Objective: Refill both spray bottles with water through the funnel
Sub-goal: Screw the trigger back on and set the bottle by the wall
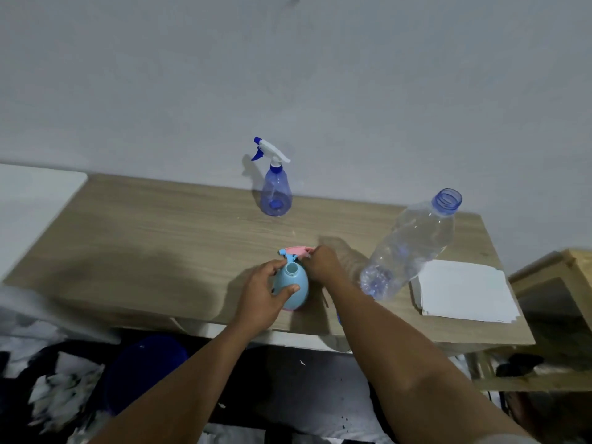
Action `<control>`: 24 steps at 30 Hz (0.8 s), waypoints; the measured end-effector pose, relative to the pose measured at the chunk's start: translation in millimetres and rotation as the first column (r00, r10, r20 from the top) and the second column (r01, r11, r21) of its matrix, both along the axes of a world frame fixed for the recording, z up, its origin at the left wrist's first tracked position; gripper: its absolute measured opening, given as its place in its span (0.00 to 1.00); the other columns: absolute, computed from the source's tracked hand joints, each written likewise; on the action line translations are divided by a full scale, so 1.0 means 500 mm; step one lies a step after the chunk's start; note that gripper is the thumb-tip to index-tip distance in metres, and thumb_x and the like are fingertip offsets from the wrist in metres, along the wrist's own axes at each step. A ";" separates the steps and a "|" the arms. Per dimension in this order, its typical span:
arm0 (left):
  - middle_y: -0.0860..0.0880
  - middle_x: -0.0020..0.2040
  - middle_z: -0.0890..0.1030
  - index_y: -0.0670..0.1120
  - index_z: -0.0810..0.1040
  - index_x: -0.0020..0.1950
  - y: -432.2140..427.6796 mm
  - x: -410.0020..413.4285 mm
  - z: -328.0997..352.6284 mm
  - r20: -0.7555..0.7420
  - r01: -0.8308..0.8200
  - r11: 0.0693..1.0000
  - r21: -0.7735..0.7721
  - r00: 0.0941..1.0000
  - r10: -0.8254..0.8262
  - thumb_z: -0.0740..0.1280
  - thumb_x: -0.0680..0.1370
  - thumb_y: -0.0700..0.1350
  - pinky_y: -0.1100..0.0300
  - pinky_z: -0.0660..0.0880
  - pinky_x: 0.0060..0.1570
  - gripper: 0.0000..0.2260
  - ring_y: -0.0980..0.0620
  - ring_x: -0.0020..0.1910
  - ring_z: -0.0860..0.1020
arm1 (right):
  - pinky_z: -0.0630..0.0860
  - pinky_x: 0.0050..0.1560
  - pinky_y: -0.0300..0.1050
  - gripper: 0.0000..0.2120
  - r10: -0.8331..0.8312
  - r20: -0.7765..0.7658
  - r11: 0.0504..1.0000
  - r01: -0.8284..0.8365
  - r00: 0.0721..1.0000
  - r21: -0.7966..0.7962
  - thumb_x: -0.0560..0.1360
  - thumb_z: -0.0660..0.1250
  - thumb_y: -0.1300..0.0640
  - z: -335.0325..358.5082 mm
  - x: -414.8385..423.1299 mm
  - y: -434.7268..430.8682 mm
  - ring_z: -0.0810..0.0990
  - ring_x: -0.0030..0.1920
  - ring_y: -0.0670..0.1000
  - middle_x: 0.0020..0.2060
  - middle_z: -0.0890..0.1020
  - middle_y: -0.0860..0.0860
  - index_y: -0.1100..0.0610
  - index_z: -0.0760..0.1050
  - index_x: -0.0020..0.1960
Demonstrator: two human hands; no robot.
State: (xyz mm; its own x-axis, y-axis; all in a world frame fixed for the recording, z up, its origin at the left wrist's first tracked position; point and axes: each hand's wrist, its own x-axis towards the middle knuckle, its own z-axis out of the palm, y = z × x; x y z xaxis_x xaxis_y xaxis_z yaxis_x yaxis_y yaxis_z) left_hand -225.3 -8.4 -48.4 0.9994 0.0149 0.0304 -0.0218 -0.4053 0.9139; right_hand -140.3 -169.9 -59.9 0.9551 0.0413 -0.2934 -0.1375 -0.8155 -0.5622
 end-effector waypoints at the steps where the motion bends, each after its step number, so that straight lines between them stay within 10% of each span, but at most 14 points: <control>1: 0.55 0.57 0.80 0.50 0.79 0.59 0.000 0.001 -0.003 -0.002 -0.007 1.000 -0.008 1.000 0.007 0.79 0.67 0.47 0.47 0.78 0.56 0.22 0.61 0.56 0.76 | 0.79 0.49 0.50 0.12 -0.048 -0.011 0.999 0.048 0.999 -0.015 0.76 0.66 0.55 -0.011 0.008 0.003 0.84 0.49 0.61 0.46 0.85 0.61 0.62 0.83 0.51; 6: 0.60 0.56 0.79 0.53 0.78 0.59 -0.002 -0.002 -0.007 -0.013 -0.020 0.999 -0.042 1.000 0.020 0.78 0.66 0.51 0.45 0.78 0.55 0.22 0.60 0.56 0.76 | 0.77 0.51 0.47 0.12 -0.138 -0.034 0.984 0.141 0.990 0.107 0.76 0.67 0.55 0.006 0.022 0.006 0.84 0.52 0.59 0.48 0.85 0.60 0.62 0.83 0.52; 10: 0.58 0.57 0.79 0.57 0.78 0.58 -0.005 -0.007 0.000 -0.002 -0.031 0.999 -0.033 1.000 0.031 0.77 0.65 0.54 0.47 0.77 0.57 0.22 0.58 0.57 0.76 | 0.65 0.39 0.44 0.15 -0.315 0.111 0.893 0.255 0.943 0.371 0.77 0.68 0.59 0.084 0.018 -0.011 0.69 0.32 0.49 0.26 0.70 0.49 0.56 0.72 0.32; 19: 0.55 0.53 0.79 0.50 0.78 0.59 -0.024 -0.031 0.036 -0.060 -0.020 1.000 -0.023 0.998 0.019 0.78 0.69 0.42 0.71 0.70 0.49 0.20 0.61 0.51 0.76 | 0.77 0.41 0.48 0.07 -0.422 0.381 0.721 0.049 0.823 0.692 0.76 0.73 0.54 0.282 -0.108 -0.016 0.73 0.35 0.46 0.34 0.77 0.46 0.57 0.81 0.49; 24: 0.53 0.50 0.80 0.47 0.78 0.59 -0.039 -0.037 0.047 -0.105 -0.025 0.999 -0.023 0.994 0.023 0.78 0.69 0.43 0.61 0.73 0.48 0.20 0.53 0.50 0.78 | 0.71 0.38 0.31 0.05 -0.435 0.440 0.716 0.005 0.786 0.698 0.76 0.73 0.58 0.288 -0.155 0.001 0.74 0.34 0.39 0.34 0.77 0.41 0.57 0.80 0.51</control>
